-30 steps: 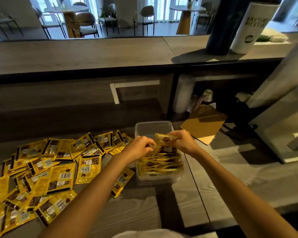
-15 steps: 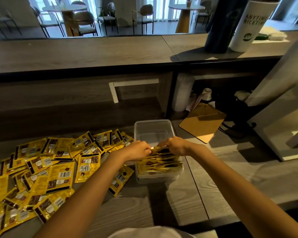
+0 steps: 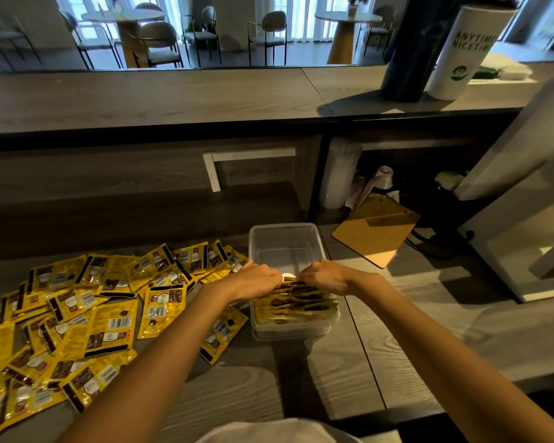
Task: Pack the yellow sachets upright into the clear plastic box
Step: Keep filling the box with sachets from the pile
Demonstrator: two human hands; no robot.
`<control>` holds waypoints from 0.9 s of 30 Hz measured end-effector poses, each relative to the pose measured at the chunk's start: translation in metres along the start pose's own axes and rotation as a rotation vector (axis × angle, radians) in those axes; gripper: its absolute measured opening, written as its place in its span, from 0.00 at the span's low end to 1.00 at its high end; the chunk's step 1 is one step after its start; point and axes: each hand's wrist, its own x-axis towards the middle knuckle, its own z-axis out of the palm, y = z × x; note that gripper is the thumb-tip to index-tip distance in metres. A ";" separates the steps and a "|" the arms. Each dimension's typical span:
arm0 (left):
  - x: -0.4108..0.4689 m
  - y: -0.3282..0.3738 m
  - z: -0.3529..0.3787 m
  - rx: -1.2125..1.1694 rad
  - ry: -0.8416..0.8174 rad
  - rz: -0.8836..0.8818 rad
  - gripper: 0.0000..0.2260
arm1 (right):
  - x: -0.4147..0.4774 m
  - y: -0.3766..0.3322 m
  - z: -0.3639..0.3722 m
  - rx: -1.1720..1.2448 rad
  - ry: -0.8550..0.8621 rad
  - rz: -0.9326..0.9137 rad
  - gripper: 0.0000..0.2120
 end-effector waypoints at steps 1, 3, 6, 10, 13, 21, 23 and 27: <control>-0.001 0.001 -0.001 -0.090 0.040 -0.014 0.10 | 0.000 0.000 0.000 0.012 0.017 -0.004 0.21; -0.004 0.003 -0.004 -0.178 0.108 -0.034 0.13 | 0.000 -0.001 0.000 0.022 0.038 -0.013 0.20; -0.007 0.001 -0.008 -0.150 0.204 -0.035 0.18 | 0.000 -0.004 -0.002 0.018 0.086 -0.020 0.19; -0.010 -0.005 -0.010 -0.158 0.380 -0.072 0.18 | 0.001 -0.020 -0.003 0.018 0.261 -0.041 0.15; -0.020 -0.012 -0.012 -0.181 0.597 -0.131 0.17 | 0.003 -0.045 0.003 -0.010 0.450 -0.147 0.19; -0.059 -0.083 0.016 -0.159 0.772 -0.592 0.20 | 0.026 -0.120 0.078 -0.179 0.376 -0.315 0.15; -0.068 -0.101 0.033 -0.183 0.724 -0.664 0.22 | 0.032 -0.130 0.092 -0.317 0.265 -0.296 0.15; -0.080 -0.123 0.065 -0.242 0.635 -0.708 0.26 | 0.046 -0.148 0.110 -0.634 0.188 -0.280 0.15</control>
